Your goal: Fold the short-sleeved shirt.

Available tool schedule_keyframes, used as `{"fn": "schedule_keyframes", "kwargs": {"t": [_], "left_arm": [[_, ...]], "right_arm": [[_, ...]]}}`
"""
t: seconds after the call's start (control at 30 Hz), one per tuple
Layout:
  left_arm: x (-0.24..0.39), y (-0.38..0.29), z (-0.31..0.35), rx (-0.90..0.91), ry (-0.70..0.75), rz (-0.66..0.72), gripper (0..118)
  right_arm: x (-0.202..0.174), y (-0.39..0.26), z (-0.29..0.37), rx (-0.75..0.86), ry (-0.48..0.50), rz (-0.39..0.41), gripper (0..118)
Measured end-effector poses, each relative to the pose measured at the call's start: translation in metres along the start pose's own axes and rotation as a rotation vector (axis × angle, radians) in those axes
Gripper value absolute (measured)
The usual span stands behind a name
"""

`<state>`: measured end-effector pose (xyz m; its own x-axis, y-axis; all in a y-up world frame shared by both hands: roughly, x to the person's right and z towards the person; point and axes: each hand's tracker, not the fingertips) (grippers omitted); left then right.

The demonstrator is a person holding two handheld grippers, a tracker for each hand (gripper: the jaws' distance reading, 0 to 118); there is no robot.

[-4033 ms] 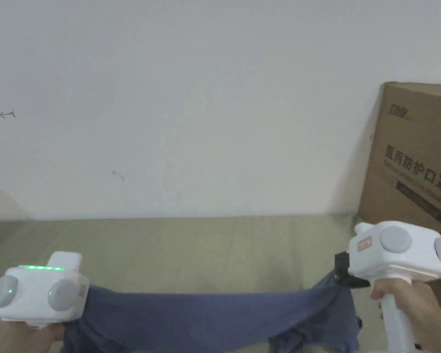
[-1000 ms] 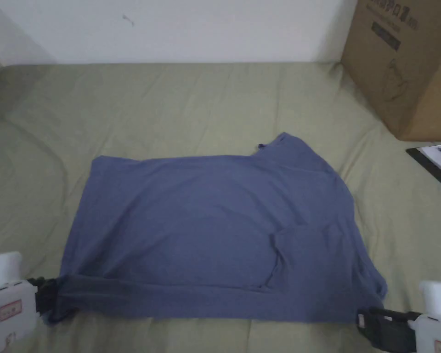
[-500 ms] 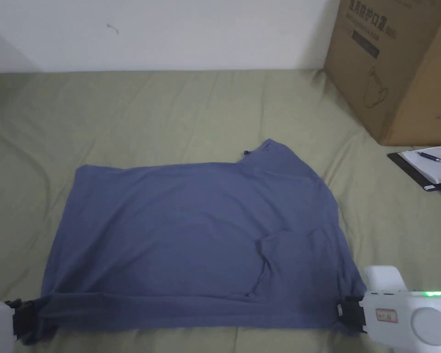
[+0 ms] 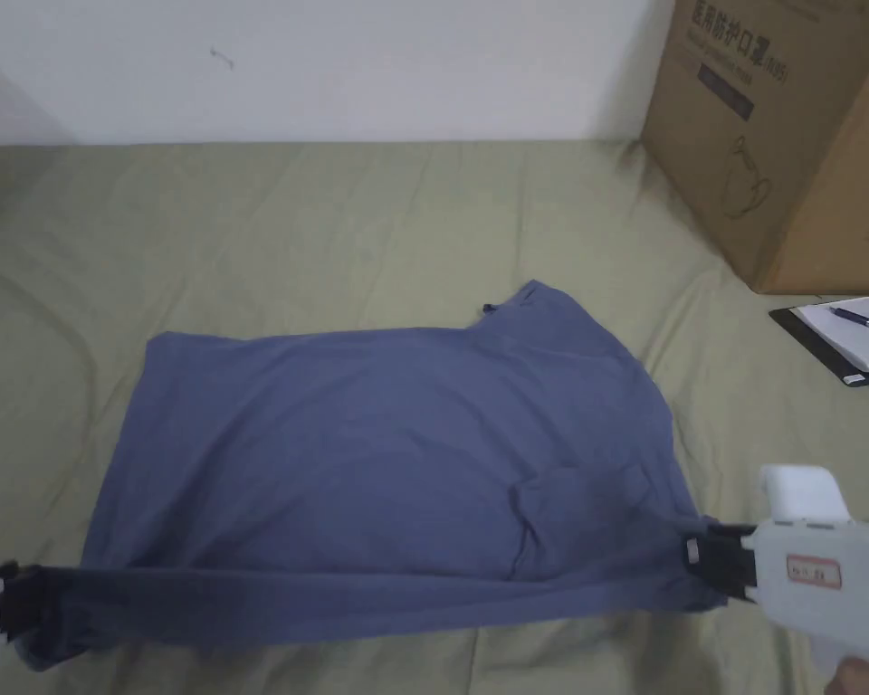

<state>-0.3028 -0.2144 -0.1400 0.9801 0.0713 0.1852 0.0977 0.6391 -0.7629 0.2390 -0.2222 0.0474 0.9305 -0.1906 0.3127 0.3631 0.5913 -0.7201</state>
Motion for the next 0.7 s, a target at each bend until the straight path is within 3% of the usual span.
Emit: {"fn": "schedule_keyframes", "kwargs": {"t": [0.2,0.4,0.47,0.5,0.53,0.57,0.6,0.63,0.67,0.7], "left_arm": [[0.011,0.061,-0.044,-0.003,0.023,-0.043,2],[0.018,0.084,-0.116,-0.104,0.021,-0.07,2],[0.019,0.081,-0.131,-0.139,0.037,-0.09,3],[0.018,0.079,-0.135,-0.157,0.047,-0.115,9],[0.016,0.077,-0.136,-0.147,0.042,-0.119,35],[0.015,0.076,-0.137,-0.149,0.051,-0.127,67],[0.014,0.075,-0.134,-0.151,0.056,-0.128,97],[0.01,0.073,-0.129,-0.143,0.052,-0.118,113],[0.007,0.072,-0.123,-0.123,0.038,-0.102,113],[0.002,0.072,-0.112,-0.074,0.008,-0.076,113]], "right_arm": [[0.001,0.081,-0.047,0.015,-0.03,0.019,9],[0.018,0.119,-0.12,-0.096,-0.108,-0.076,9],[0.02,0.119,-0.137,-0.11,-0.109,-0.018,9],[0.018,0.118,-0.14,-0.114,-0.124,0.004,9],[0.017,0.117,-0.144,-0.118,-0.133,0.022,14],[0.019,0.116,-0.147,-0.119,-0.132,0.026,35],[0.019,0.115,-0.147,-0.118,-0.132,0.032,65],[0.019,0.114,-0.147,-0.126,-0.142,0.042,99],[0.019,0.112,-0.144,-0.129,-0.149,0.044,105],[0.02,0.109,-0.138,-0.119,-0.142,0.052,101]]}}
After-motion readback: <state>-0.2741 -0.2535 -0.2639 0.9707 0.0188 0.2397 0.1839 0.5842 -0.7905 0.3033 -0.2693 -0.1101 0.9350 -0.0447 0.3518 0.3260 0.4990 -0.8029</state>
